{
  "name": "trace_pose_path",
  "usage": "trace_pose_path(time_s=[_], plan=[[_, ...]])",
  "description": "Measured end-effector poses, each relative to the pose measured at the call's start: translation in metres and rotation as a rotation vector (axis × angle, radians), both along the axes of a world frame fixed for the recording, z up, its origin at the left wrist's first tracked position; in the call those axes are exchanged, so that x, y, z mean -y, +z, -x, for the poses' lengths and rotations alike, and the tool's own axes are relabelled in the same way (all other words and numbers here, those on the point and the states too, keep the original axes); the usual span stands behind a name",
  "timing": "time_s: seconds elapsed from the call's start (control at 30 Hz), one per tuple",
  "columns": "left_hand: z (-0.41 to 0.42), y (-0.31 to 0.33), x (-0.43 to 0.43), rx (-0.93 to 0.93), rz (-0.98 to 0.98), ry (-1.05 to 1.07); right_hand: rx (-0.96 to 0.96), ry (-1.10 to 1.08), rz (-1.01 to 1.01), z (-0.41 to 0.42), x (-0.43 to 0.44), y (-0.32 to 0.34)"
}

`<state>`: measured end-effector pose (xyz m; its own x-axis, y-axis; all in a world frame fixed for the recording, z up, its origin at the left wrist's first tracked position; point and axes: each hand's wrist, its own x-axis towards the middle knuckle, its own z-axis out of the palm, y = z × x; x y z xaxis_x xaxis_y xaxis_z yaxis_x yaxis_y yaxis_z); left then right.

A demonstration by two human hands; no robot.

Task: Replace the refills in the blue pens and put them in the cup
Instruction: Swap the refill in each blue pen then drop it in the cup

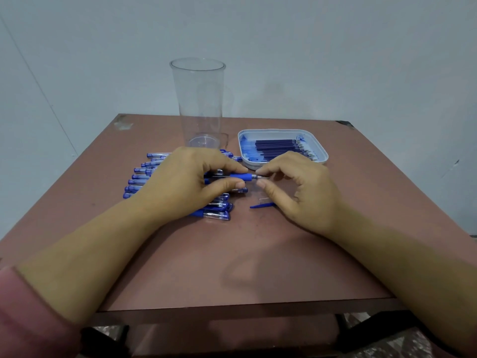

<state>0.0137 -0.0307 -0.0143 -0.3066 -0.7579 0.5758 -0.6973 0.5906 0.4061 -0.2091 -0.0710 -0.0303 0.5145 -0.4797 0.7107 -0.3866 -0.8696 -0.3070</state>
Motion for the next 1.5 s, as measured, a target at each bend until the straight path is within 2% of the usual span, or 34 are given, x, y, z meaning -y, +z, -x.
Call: trace_pose_path(time_s=[0.13, 0.3, 0.47, 0.63, 0.8, 1.03, 1.2, 1.5], plan=[[-0.0012, -0.0009, 0.0005, -0.006, 0.024, 0.004, 0.055, -0.026, -0.086, 0.0022, -0.0031, -0.0005], [-0.002, -0.0025, 0.0026, -0.003, 0.016, 0.009, 0.009, -0.007, -0.062, 0.0016, -0.0002, -0.0002], [-0.0004, -0.0022, 0.0006, -0.004, 0.016, -0.015, 0.065, -0.041, -0.142, 0.0021, -0.0044, -0.0017], [-0.0012, -0.0039, 0.0018, 0.007, -0.007, -0.022, 0.023, -0.037, -0.082, 0.0, -0.0057, -0.0014], [-0.0005, -0.0041, 0.0019, -0.007, -0.013, -0.009, 0.04, -0.038, -0.161, 0.0008, -0.0077, 0.0001], [-0.0024, -0.0067, 0.006, 0.005, -0.041, -0.01, -0.002, -0.051, -0.088, 0.0005, -0.0018, -0.0016], [-0.0005, -0.0051, 0.0055, 0.005, -0.021, -0.009, 0.058, -0.053, -0.185, 0.0011, -0.0038, 0.001], [0.0002, -0.0029, 0.0064, 0.009, -0.002, 0.003, 0.03, -0.078, -0.068, 0.004, 0.0007, 0.0007]])
